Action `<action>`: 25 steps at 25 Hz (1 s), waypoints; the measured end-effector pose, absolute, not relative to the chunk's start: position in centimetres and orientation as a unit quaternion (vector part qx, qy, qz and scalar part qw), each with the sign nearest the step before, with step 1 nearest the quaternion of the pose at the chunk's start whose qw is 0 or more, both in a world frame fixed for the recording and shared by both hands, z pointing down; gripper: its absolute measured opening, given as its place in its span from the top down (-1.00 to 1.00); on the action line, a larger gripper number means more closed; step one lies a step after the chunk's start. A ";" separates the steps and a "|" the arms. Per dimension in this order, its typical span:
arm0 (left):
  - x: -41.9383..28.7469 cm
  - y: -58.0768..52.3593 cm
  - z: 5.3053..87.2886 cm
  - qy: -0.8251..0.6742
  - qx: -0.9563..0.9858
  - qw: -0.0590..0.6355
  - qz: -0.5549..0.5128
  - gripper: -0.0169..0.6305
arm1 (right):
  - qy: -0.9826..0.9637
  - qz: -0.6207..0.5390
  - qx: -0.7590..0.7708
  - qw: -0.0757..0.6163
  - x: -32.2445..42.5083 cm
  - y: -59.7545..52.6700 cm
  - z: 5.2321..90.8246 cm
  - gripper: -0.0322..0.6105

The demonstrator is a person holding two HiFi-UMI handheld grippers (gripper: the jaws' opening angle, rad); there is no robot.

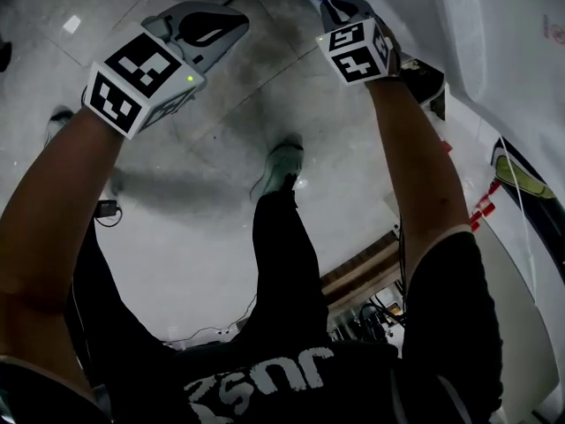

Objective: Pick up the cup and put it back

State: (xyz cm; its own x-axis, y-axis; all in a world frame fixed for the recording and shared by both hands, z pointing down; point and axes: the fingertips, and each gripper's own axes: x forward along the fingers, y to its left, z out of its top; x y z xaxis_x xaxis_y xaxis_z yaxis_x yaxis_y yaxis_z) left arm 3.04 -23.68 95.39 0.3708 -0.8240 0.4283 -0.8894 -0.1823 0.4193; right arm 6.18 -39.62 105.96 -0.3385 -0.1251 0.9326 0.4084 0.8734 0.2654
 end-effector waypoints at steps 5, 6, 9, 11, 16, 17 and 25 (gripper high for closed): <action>2.9 -25.0 96.8 -0.556 0.768 0.314 0.049 0.92 | -0.766 -0.242 -0.058 0.593 5.6 -43.1 108.1 0.75; 3.0 -24.9 97.2 -0.555 0.768 0.317 0.052 0.92 | -0.761 -0.247 -0.052 0.598 5.5 -43.8 108.4 0.75; 3.0 -24.8 97.4 -0.555 0.766 0.320 0.049 0.92 | -0.750 -0.252 -0.031 0.610 5.4 -45.7 109.0 0.75; 3.0 -24.8 97.4 -0.555 0.766 0.322 0.045 0.92 | -0.745 -0.252 -0.017 0.617 5.4 -46.6 109.3 0.75; 2.6 -24.3 97.8 -0.555 0.764 0.326 0.045 0.92 | -0.731 -0.266 -0.010 0.628 5.2 -47.7 110.1 0.75; 2.6 -24.3 97.8 -0.555 0.763 0.327 0.044 0.92 | -0.731 -0.266 -0.011 0.629 5.1 -47.8 110.2 0.75; 2.9 -24.0 97.8 -0.551 0.764 0.332 0.040 0.92 | -0.733 -0.264 0.002 0.627 4.7 -48.0 110.1 0.74</action>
State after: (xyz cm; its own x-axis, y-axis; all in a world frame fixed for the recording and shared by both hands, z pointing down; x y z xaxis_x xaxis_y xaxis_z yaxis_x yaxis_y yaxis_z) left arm 2.88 -23.98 97.82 0.3895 -0.8161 0.4269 -0.8689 -0.1720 0.4640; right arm 4.70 -48.02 110.13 -0.2138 -0.3339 0.9180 0.3276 0.8609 0.3894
